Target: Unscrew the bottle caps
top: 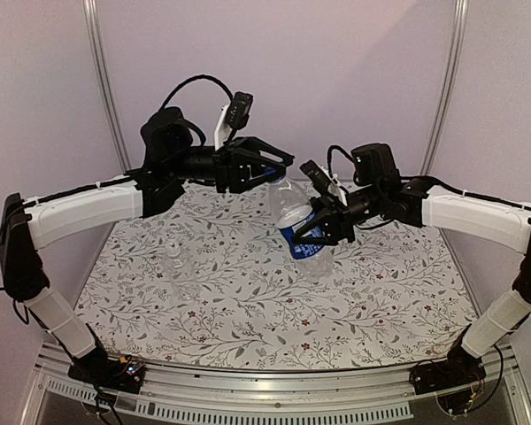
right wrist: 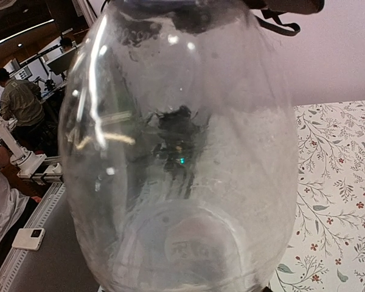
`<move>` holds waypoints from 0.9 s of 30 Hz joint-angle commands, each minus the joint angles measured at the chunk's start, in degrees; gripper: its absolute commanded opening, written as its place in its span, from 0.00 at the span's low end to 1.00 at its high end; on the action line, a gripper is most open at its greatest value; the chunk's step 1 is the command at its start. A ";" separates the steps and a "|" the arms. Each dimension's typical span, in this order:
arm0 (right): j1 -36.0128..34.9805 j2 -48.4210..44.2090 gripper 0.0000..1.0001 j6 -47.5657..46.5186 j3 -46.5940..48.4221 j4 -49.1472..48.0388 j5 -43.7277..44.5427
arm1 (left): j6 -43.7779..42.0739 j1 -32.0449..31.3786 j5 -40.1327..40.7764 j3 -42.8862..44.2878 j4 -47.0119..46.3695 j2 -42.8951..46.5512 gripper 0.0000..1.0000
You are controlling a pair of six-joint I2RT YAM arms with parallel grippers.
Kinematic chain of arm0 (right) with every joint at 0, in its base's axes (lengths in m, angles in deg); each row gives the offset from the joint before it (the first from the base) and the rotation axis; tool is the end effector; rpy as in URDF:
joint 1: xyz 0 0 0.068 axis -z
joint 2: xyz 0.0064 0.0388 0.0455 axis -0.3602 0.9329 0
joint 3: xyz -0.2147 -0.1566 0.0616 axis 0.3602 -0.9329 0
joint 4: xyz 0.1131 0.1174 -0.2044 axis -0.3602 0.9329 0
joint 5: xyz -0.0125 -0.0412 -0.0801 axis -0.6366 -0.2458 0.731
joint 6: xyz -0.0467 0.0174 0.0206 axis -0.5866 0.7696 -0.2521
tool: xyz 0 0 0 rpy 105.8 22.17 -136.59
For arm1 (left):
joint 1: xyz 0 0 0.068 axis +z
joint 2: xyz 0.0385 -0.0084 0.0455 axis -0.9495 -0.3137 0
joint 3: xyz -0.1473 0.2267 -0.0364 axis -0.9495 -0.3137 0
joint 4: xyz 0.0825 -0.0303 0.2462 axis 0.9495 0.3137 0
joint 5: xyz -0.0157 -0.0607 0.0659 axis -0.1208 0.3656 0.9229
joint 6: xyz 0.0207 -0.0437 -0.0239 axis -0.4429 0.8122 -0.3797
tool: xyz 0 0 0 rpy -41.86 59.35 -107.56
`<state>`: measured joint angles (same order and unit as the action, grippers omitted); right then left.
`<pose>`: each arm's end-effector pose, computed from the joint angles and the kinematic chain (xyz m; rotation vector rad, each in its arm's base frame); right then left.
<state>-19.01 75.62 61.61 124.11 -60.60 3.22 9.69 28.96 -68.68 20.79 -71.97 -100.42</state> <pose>0.2435 0.2474 0.3110 -1.4827 1.4175 1.4770 0.2530 -0.2754 0.3917 1.1655 1.1986 -1.6300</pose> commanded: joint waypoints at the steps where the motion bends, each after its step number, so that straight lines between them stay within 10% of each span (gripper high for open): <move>1: -0.11 0.57 0.34 0.19 1.68 -0.97 -0.73 | 0.72 0.50 -1.52 0.82 -1.96 -0.67 0.43; 14: -0.09 0.03 0.31 1.12 1.98 -0.38 6.35 | -3.06 0.57 2.81 0.72 4.87 0.53 0.03; 27: -0.05 -0.55 0.30 1.86 3.92 1.73 32.82 | 1.30 -3.82 48.06 -2.07 22.53 7.02 0.00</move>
<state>-19.20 75.60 61.96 126.28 -59.97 21.80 7.33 27.91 -42.82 19.54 -57.72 -95.65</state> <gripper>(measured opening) 0.342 0.267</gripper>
